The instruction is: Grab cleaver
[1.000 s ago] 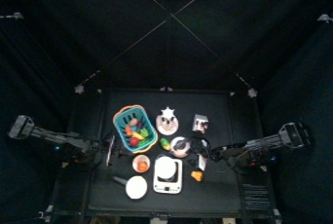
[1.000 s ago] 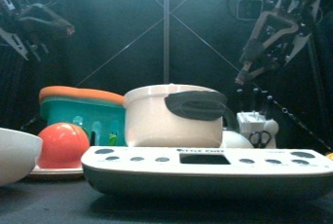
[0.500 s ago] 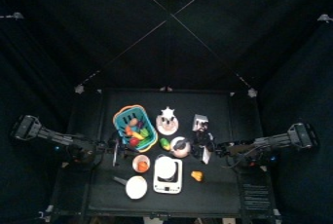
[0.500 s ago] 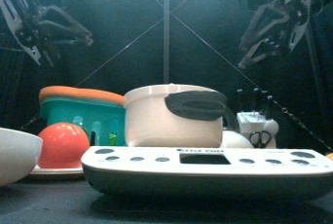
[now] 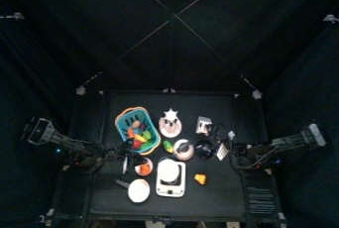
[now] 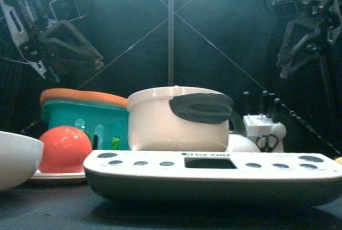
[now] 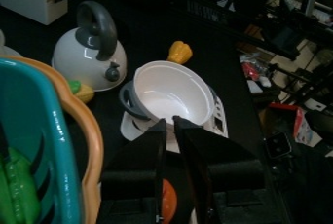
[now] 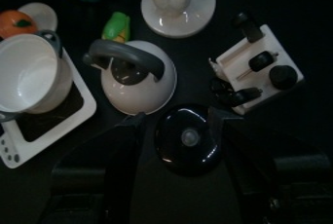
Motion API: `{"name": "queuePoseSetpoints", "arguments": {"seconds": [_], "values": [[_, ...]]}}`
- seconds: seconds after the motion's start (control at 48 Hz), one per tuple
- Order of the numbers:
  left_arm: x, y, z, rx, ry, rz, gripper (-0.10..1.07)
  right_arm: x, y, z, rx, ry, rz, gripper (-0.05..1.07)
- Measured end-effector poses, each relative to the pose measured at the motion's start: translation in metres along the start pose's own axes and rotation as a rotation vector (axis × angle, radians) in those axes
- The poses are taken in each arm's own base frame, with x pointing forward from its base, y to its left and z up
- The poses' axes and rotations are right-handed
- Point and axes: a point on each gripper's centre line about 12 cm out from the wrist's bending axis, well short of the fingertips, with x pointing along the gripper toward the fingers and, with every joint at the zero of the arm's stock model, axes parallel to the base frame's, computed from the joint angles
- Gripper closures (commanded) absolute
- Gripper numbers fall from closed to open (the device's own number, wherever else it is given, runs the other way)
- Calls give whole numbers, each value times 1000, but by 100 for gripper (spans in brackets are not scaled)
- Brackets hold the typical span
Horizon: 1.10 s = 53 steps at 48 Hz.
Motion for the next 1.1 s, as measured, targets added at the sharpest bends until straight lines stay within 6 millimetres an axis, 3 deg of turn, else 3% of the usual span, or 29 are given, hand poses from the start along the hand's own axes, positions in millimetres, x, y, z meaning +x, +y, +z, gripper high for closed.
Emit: {"name": "queuePoseSetpoints", "arguments": {"seconds": [0.271,0.458,0.833,1.104], "values": [[27,-25,-13,31,60,-42,41,-4,-5,9,45,39,-83,15],[40,-32,-16,38,74,-46,41,-3,-9,8,89,63,-114,15],[41,-32,-16,39,75,-46,41,-6,-20,16,282,-26,-182,15],[41,-32,-17,41,77,-46,41,-3,-13,27,276,-97,-202,15]]}}
